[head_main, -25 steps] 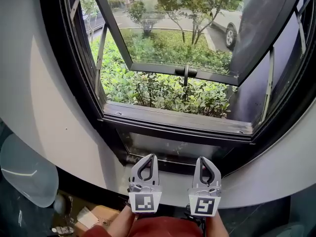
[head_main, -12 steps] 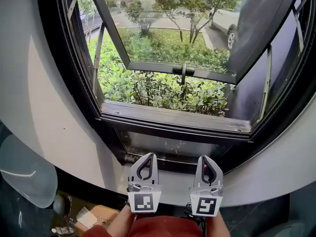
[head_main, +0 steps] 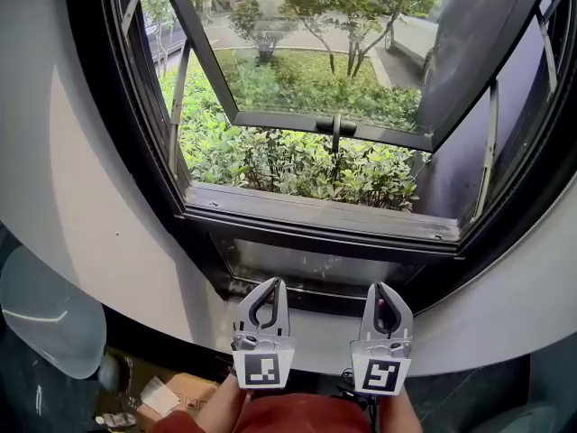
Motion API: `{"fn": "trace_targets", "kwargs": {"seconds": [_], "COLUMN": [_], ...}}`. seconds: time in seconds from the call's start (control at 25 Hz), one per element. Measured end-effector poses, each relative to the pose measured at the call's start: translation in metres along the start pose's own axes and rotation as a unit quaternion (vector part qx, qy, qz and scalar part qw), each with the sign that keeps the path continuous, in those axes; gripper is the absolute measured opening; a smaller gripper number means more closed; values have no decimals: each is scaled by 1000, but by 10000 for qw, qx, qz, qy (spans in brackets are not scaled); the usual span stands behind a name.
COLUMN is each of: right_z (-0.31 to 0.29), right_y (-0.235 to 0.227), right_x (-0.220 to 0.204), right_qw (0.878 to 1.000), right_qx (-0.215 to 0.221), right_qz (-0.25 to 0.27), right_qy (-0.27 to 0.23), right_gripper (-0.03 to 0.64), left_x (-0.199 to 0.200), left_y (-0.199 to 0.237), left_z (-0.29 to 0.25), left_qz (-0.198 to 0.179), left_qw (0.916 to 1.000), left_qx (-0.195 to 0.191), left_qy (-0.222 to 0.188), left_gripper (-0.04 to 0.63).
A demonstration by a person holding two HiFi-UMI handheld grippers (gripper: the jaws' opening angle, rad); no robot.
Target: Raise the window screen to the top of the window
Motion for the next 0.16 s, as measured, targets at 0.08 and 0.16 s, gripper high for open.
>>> {"fn": "trace_targets", "kwargs": {"seconds": [0.08,0.16], "right_z": [0,-1], "right_y": [-1,-2], "right_x": [-1,-1], "right_qw": [10000,10000], "right_qx": [1,-3], "right_qz": [-3,-12], "right_qy": [-10,-19], "right_gripper": [11,11], "left_x": [0,1], "left_y": [-1,-1], "left_z": [0,-1], "left_qz": [5,-19], "left_qw": [10000,10000], "left_qx": [13,6], "left_qy": [-9,-9], "left_gripper": [6,6]}}
Point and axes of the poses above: the fingertips, and each gripper's own axes: z backward along the fingers, y to its left, x out of its top, the point moved 6 cm from there along z, backward along the fingers, and after that the axes turned 13 degrees about -y, right-handed, at the moved point
